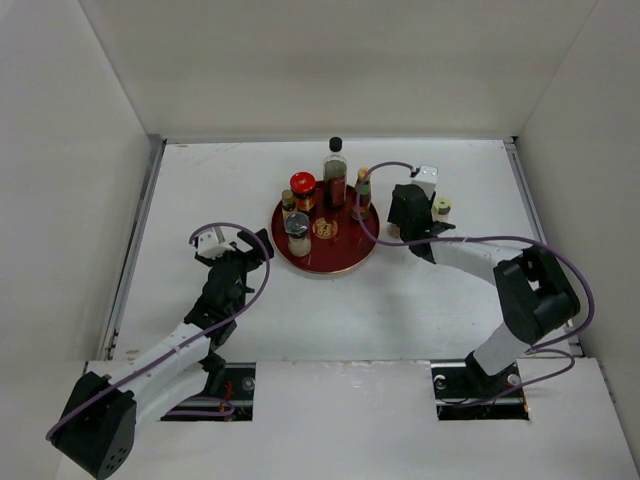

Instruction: Organize the condiment bottles

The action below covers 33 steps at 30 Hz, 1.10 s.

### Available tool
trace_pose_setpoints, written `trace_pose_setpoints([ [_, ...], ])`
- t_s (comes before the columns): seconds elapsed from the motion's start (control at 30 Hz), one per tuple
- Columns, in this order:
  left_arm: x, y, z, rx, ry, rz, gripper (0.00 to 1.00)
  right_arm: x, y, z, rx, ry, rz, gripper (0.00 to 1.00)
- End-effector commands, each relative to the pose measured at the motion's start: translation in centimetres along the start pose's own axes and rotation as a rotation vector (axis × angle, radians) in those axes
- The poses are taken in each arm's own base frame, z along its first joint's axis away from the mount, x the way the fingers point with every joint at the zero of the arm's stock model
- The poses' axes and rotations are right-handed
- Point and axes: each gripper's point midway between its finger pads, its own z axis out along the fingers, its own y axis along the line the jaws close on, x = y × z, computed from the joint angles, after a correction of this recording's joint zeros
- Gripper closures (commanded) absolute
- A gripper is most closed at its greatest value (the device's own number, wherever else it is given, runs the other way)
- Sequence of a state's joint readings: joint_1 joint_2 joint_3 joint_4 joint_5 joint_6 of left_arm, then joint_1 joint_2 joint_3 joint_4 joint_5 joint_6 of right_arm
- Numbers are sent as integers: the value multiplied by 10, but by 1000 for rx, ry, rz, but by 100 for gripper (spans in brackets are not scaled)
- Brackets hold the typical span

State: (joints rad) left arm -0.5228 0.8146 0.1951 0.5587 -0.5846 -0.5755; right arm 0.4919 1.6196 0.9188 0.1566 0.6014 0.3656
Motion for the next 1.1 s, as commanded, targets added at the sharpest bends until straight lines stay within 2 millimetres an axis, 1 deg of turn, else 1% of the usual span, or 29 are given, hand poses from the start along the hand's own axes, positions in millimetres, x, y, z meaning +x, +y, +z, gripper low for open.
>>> trace_pose_setpoints([
  [0.0, -13, -10, 4, 34, -46, -50, 8, -28, 4, -6, -11, -67, 49, 49],
  [0.07, -13, -11, 4, 36, -44, -49, 8, -28, -1, -22, -16, -90, 54, 49],
  [0.13, -16, -10, 4, 35, -54, -55, 7, -27, 3, -44, -44, -105, 40, 49],
  [0.17, -16, -9, 3, 31, -59, -57, 7, -26, 7, -56, -70, -108, 35, 49],
  [0.23, -18, -6, 4, 20, -67, -60, 5, -23, 21, -79, -136, -100, 22, 49],
  [0.3, -18, -5, 3, 17, -66, -61, 1, -23, 44, -97, -213, -95, 16, 48],
  [0.37, -18, -5, 4, 18, -67, -62, 0, -25, 77, -113, -307, -96, 9, 48],
  [0.4, -18, -4, 4, 15, -68, -63, 0, -29, 94, -120, -349, -103, 12, 48],
  [0.47, -18, -1, 5, 1, -69, -59, 0, -34, 125, -124, -417, -125, 10, 48],
  [0.53, -19, 0, 4, -2, -70, -59, 0, -36, 153, -118, -464, -141, 10, 48],
  [0.63, -21, 1, 2, 1, -83, -67, 0, -39, 180, -106, -491, -161, 8, 48],
  [0.7, -20, 5, 3, -13, -84, -63, 0, -41, 193, -98, -497, -174, 0, 48],
  [0.8, -21, 1, 4, -2, -78, -60, 0, -41, 202, -78, -477, -181, -7, 47],
  [0.83, -22, -1, 3, 6, -79, -61, 0, -38, 205, -71, -470, -174, -18, 46],
  [0.93, -23, 1, 3, 0, -84, -62, 0, -28, 210, -55, -455, -156, -38, 43],
  [0.97, -22, 1, 3, 0, -82, -60, 0, -24, 211, -52, -455, -147, -41, 41],
  [1.07, -25, -1, 2, 11, -85, -65, 0, -20, 210, -48, -445, -142, -41, 29],
])
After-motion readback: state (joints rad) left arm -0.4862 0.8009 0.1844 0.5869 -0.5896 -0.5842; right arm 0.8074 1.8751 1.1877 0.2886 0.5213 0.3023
